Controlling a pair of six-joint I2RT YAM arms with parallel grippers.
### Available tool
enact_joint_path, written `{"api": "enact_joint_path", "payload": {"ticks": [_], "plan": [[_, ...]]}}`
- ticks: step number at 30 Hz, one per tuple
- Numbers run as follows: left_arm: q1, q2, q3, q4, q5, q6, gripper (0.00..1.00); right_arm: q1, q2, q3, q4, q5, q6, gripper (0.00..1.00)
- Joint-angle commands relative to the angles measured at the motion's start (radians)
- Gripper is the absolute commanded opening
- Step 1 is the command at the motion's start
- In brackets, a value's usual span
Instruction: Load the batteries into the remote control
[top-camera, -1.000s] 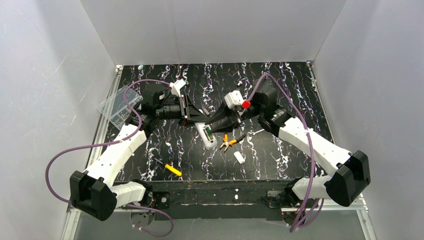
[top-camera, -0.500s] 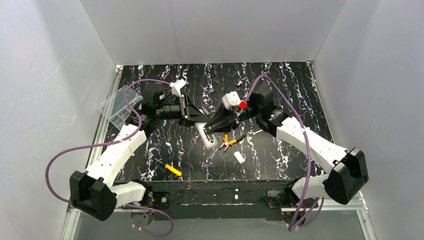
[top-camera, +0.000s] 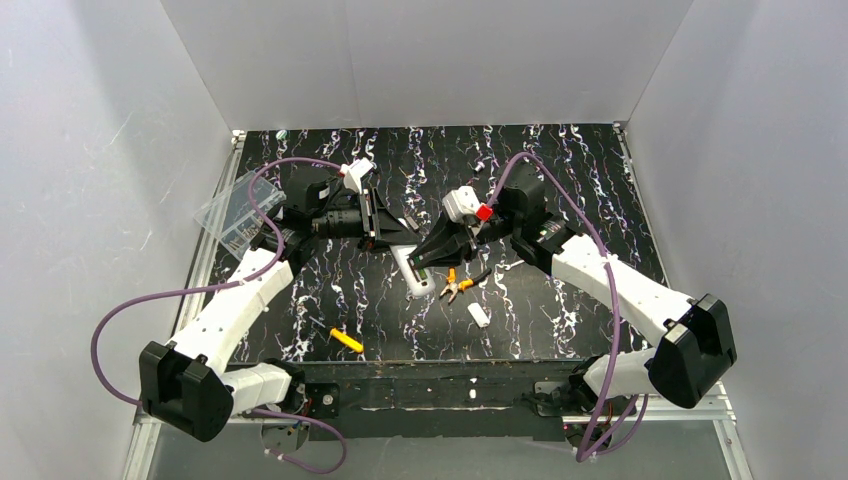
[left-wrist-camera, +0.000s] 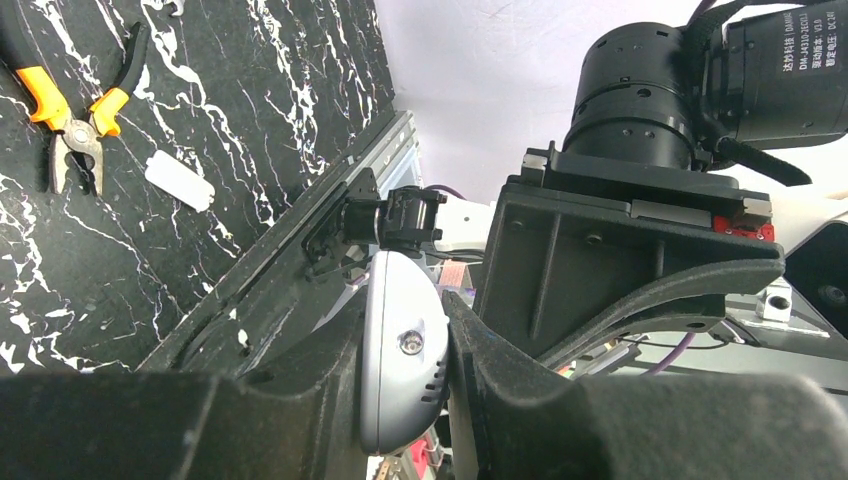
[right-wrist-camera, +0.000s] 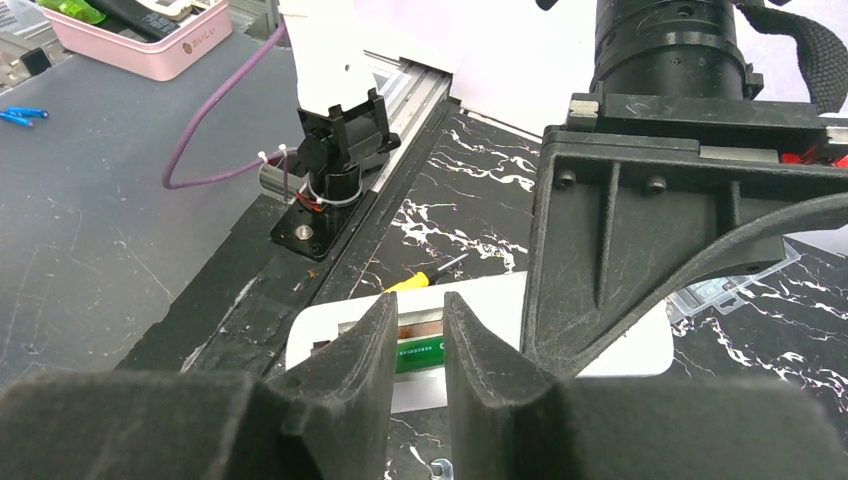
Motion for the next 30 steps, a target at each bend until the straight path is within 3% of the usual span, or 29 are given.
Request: {"api": "enact_joint_path", "payload": {"ticks": [1,30], "plan": [[-0.002,-0.023,0.046,0.043,0.066,-0.003,0.0,0.004,0.002,-0.006,-0.003,-0.015,-0.02,0.3],[-0.002,-0.019,0.045,0.097,0.058,-0.046,0.0,0.019,-0.019,-0.023,-0.078,-0.066,-0.05,0.29]]}}
